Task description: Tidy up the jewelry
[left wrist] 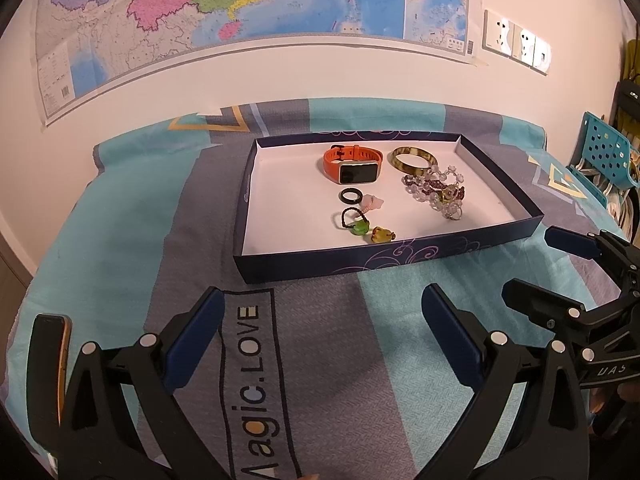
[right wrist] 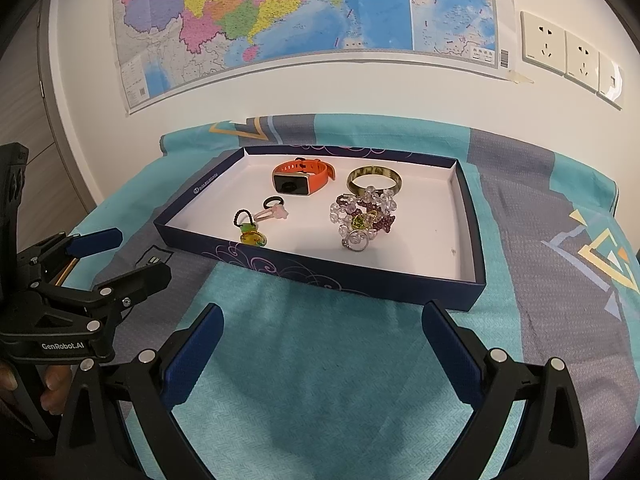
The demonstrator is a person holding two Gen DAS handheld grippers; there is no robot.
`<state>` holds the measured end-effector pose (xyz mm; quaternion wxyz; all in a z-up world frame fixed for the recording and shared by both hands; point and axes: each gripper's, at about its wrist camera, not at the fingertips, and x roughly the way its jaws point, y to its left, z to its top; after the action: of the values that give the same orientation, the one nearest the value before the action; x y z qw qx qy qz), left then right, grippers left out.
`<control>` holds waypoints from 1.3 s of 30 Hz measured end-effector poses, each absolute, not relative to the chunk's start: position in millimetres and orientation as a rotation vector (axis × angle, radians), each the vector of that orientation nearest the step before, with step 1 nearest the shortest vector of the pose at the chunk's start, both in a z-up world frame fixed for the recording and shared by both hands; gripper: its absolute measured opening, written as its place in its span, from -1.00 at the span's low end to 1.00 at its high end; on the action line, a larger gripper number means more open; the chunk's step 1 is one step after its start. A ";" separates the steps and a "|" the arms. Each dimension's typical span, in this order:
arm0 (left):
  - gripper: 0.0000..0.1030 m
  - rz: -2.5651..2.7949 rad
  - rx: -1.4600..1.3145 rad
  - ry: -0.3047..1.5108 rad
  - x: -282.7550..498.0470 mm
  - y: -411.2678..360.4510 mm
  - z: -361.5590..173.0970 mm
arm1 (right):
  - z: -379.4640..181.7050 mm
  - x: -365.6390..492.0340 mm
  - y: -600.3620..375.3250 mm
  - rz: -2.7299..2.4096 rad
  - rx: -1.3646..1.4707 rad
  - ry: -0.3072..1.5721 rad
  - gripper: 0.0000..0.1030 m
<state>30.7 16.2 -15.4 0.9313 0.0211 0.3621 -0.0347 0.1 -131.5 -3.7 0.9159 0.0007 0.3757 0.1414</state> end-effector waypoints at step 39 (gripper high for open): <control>0.89 -0.077 0.042 0.753 32.7 14.6 -19.5 | -5.5 1.6 -132.6 0.290 0.002 0.780 0.86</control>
<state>32.7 14.6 -19.5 0.9291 0.0207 0.3674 -0.0374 1.6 -132.6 -5.5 0.9147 0.0011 0.3790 0.1406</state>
